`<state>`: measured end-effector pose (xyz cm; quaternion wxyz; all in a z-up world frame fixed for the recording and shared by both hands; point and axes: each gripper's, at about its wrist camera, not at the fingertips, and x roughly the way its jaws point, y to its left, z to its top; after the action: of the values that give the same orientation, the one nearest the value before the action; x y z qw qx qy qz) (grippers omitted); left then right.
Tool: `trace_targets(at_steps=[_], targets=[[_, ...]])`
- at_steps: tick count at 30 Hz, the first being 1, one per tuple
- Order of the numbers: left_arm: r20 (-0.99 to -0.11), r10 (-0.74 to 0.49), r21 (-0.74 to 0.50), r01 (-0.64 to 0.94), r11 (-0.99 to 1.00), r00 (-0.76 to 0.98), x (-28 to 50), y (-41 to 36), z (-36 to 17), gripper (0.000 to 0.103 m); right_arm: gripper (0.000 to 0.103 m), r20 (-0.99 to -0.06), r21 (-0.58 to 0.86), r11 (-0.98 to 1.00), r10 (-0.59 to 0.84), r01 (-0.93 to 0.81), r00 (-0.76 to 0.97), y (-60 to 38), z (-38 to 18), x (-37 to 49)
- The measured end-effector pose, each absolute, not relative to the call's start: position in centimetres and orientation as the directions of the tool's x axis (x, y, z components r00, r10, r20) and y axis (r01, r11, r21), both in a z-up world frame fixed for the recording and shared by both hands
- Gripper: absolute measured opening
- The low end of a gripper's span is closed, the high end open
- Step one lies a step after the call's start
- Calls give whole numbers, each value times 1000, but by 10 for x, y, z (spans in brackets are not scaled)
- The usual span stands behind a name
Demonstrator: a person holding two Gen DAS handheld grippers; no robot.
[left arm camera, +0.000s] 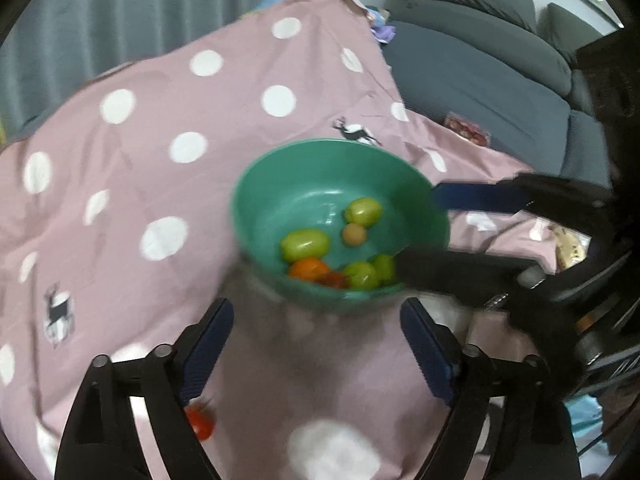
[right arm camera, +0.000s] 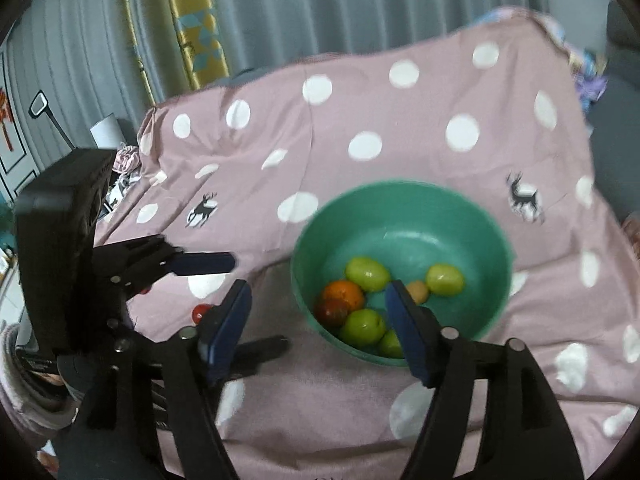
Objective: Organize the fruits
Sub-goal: 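Carry the cherry tomato over the teal bowl and release it, then move both grippers back to the remaining cherry tomatoes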
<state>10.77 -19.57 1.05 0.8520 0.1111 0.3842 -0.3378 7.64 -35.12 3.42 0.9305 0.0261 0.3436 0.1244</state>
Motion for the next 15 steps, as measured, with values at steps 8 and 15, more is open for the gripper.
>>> trace_targets(at_steps=[8,15], targets=[[-720,-390,21,579,815,575,71,-147,23,98,86,-558,38,977,196,-211,806,-333,63,37],[-704,-352,6,501,865,617,44,-101,33,99,94,-523,-9,974,188,-226,831,-311,81,11]])
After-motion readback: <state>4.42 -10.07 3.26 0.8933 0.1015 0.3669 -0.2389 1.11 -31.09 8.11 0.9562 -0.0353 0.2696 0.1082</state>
